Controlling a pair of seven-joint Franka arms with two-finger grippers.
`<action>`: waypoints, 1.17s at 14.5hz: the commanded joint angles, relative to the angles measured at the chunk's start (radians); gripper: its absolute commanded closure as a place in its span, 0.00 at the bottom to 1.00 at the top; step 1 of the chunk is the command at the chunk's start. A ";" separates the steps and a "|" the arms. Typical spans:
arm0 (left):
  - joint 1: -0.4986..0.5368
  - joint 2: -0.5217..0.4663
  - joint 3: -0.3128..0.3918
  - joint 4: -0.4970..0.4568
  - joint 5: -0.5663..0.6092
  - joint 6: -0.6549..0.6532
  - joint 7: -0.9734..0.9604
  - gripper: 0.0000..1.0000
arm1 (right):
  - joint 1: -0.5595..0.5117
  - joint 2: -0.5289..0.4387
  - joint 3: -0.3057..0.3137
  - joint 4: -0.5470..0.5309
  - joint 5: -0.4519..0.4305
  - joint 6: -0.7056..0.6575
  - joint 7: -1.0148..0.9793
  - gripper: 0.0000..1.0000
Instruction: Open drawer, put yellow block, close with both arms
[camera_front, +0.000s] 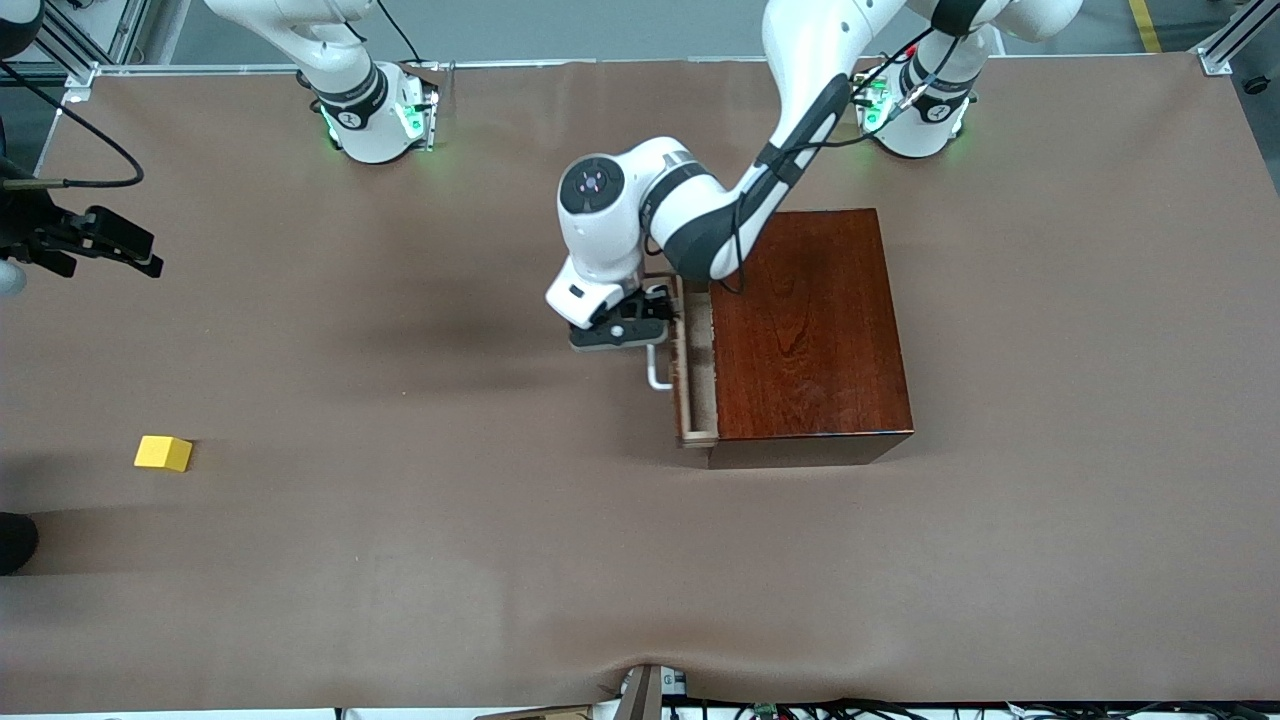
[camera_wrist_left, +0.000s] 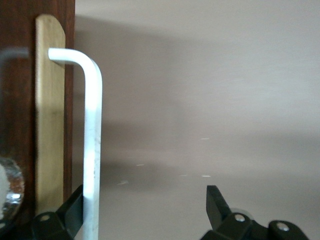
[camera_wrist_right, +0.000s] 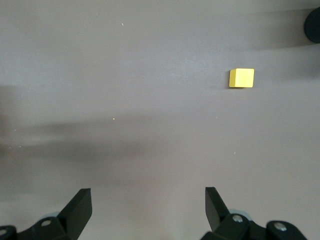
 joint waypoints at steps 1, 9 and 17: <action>-0.040 0.081 -0.013 0.079 -0.005 0.187 -0.019 0.00 | -0.033 0.011 0.010 0.011 -0.020 0.004 -0.011 0.00; -0.068 0.080 0.000 0.081 0.002 0.278 0.004 0.00 | -0.272 0.262 0.010 0.230 -0.065 0.025 -0.137 0.00; -0.060 -0.037 0.020 0.079 0.002 0.231 0.030 0.00 | -0.314 0.508 0.012 0.264 -0.056 0.294 -0.160 0.00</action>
